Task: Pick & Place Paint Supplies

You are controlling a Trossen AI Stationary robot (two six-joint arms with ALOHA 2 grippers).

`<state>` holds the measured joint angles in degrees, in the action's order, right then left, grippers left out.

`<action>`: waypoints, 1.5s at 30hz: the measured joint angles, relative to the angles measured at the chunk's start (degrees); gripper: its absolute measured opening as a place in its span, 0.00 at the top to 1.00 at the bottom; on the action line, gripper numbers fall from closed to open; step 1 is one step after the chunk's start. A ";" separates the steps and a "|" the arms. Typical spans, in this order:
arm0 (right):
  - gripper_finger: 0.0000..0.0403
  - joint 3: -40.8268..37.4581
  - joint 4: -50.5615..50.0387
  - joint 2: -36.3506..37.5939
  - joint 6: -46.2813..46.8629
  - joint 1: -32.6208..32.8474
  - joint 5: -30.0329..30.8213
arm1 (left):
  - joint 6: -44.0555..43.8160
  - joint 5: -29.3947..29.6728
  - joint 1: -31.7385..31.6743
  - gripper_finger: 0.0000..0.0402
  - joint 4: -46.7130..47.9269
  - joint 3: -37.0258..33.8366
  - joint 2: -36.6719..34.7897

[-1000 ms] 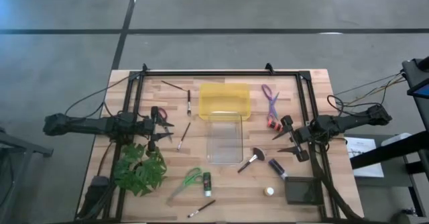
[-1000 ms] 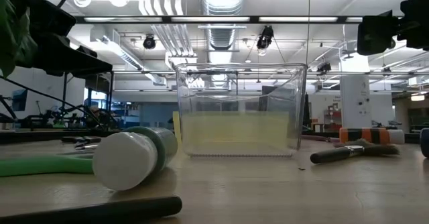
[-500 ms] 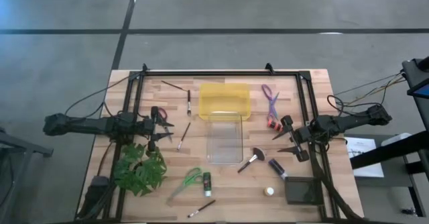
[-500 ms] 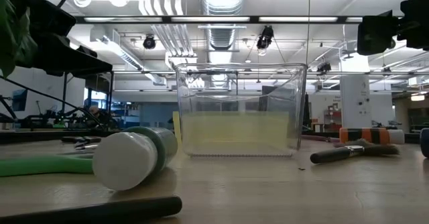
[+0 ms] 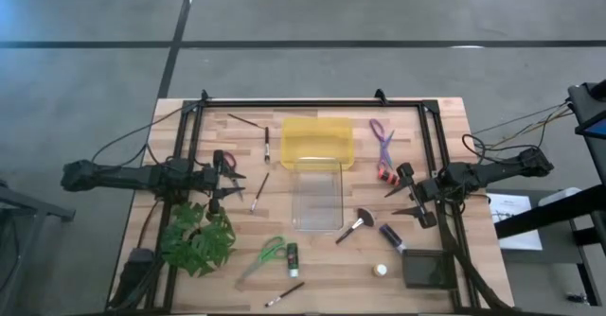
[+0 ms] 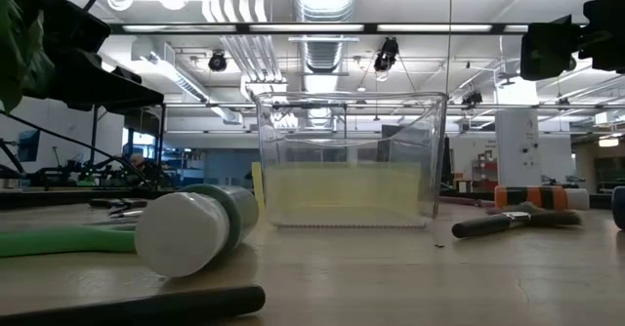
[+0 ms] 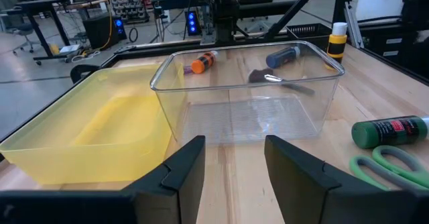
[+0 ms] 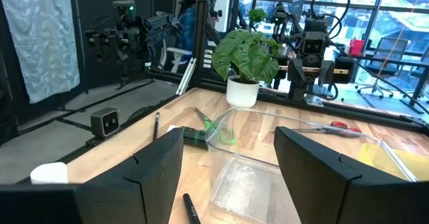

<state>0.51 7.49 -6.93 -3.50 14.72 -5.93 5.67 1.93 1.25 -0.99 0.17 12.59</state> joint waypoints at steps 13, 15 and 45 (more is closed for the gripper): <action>0.42 0.00 0.00 0.01 0.03 0.00 0.00 | -0.01 0.00 0.00 0.59 0.00 -0.01 0.00; 0.42 0.00 -0.02 -0.01 -0.05 0.00 0.00 | -0.01 0.00 -0.01 0.59 0.00 -0.01 0.01; 0.42 0.00 16.86 -0.01 8.89 -0.11 4.80 | -1.48 0.00 0.00 0.59 -0.63 -0.01 0.01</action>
<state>0.51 24.35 -6.94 5.39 14.61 -1.13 4.19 1.93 1.26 -1.62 0.16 12.60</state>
